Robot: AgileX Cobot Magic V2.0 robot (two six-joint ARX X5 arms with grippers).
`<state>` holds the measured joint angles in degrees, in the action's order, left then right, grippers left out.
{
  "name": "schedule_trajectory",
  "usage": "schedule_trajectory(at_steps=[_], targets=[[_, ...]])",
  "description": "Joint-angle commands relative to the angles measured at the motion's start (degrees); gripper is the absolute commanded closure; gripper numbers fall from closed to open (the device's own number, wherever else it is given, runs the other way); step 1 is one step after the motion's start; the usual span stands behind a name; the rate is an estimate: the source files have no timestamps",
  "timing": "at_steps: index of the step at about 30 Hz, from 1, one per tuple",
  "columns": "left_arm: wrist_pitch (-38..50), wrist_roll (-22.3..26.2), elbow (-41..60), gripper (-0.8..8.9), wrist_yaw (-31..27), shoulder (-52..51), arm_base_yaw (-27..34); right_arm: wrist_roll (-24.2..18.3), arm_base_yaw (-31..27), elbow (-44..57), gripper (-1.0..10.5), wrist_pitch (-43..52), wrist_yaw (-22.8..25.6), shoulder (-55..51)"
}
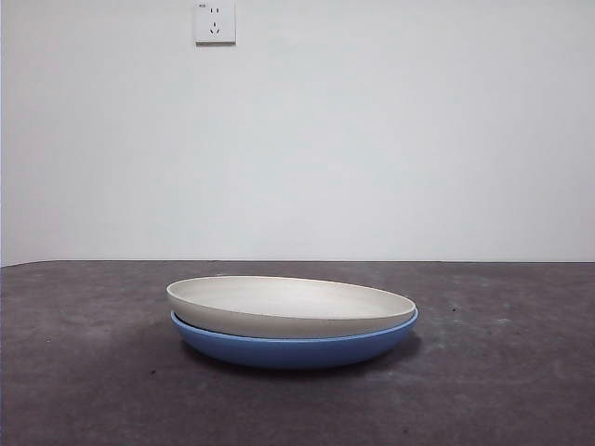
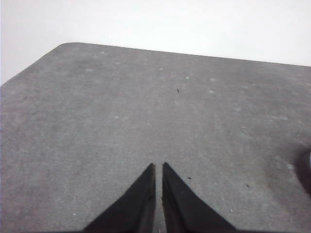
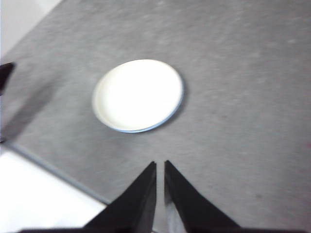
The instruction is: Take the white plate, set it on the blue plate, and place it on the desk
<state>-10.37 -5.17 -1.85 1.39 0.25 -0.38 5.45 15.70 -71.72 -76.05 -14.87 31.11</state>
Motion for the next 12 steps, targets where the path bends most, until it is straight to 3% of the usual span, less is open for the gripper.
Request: schedule_trajectory(at_steps=[1,7,12], targets=[[-0.3,0.6,1.2,7.89,-0.1,-0.1,0.0,-8.9,-4.4,5.7,9.2,8.6,0.1,-2.0],[-0.3,0.6,1.2,7.89,-0.1,-0.1,0.0,-10.8,-12.9,32.8,9.2,45.0,0.1,-12.9],[-0.3,0.6,1.2,7.89,-0.1,-0.1,0.0,-10.6,-17.5,54.0,9.2,67.4,2.9,-21.9]])
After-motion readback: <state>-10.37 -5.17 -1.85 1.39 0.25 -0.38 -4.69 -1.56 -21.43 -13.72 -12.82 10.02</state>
